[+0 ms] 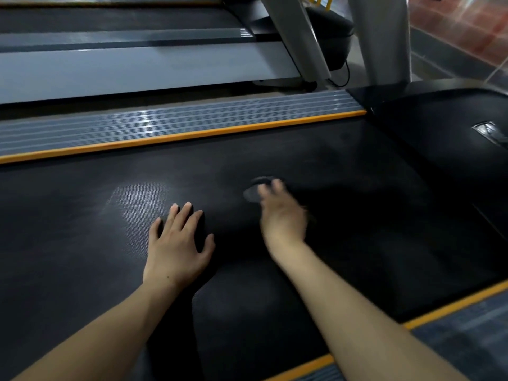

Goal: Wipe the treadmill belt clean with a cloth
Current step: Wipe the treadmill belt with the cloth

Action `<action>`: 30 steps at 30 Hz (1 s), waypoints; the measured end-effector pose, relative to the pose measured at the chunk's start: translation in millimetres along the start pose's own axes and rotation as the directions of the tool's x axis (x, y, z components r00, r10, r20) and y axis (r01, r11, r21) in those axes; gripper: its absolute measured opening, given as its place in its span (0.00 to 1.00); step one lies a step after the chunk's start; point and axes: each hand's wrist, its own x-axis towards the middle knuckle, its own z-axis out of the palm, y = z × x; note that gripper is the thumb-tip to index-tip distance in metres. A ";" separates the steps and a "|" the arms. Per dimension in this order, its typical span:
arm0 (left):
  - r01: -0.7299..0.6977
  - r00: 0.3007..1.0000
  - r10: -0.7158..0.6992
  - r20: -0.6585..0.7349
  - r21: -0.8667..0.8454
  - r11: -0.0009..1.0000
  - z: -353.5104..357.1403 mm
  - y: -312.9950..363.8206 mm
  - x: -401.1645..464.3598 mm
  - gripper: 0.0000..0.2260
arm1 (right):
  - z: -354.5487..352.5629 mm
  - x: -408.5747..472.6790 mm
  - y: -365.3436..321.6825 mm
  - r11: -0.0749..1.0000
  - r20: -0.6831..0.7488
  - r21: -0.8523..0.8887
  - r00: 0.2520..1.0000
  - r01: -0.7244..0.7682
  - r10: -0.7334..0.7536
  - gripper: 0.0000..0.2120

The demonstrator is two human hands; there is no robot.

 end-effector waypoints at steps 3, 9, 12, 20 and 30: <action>-0.008 1.000 0.008 -0.018 0.003 1.000 -0.3 0.5 -2.0 0.32 | 1.1 -21.7 -11.7 0.942 0.046 0.132 0.948 0.307 -0.316 0.19; 0.002 1.000 -0.002 -0.008 0.010 1.000 -0.3 1.8 -1.2 0.32 | -52.6 12.8 113.7 0.999 -0.094 -0.002 0.994 -0.049 0.048 0.17; 0.001 1.000 -0.001 -0.002 0.007 1.000 0.2 2.4 -0.4 0.32 | -55.9 14.9 101.8 0.939 -0.137 -0.046 0.933 -0.341 0.333 0.18; -0.016 1.000 0.016 -0.015 0.015 1.000 -1.5 0.6 -1.9 0.32 | -0.4 -36.3 -9.8 0.959 -0.025 0.098 0.964 0.267 -0.266 0.19; 0.002 1.000 -0.002 -0.011 0.002 1.000 0.0 1.6 -1.2 0.30 | -53.6 3.7 86.1 0.953 -0.139 -0.031 0.945 -0.302 0.295 0.18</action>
